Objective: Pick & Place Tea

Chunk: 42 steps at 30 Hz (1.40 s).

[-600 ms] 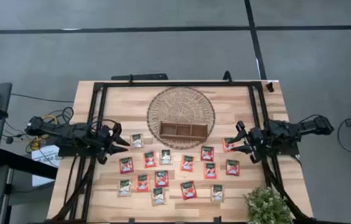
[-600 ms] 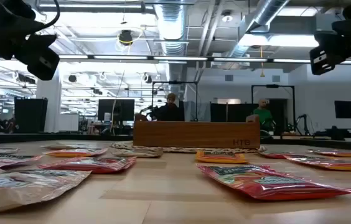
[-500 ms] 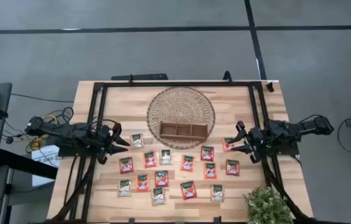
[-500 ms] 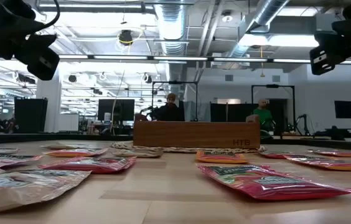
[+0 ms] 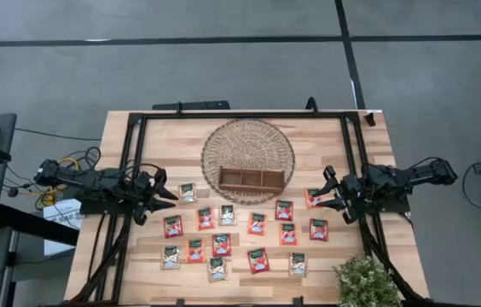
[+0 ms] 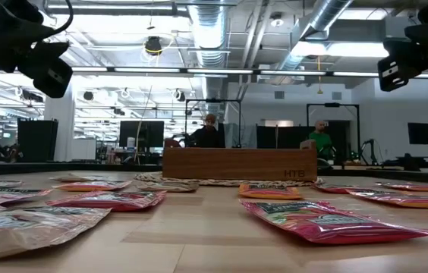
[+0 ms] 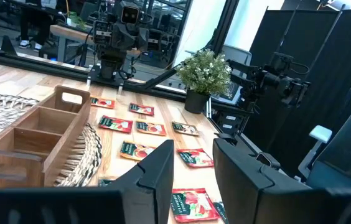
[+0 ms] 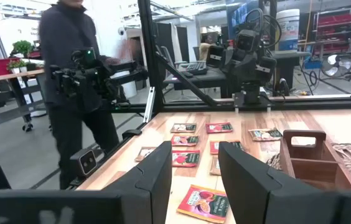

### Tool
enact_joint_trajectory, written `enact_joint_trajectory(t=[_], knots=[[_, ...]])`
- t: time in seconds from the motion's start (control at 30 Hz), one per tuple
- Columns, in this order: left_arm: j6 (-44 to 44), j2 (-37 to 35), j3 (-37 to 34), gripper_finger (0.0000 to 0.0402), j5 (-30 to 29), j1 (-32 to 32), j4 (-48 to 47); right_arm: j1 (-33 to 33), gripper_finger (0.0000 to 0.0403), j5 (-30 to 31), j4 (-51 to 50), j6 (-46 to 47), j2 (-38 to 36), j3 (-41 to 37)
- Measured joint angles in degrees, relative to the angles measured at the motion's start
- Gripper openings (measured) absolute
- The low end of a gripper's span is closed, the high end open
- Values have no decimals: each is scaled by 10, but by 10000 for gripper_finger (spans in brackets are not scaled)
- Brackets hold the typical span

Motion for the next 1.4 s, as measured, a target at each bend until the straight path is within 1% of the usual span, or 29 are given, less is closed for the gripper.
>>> enact_joint_trajectory(t=[1.4], knots=[[0,0,0,103,-1,0,0,0,123,0,8,0,0,0]])
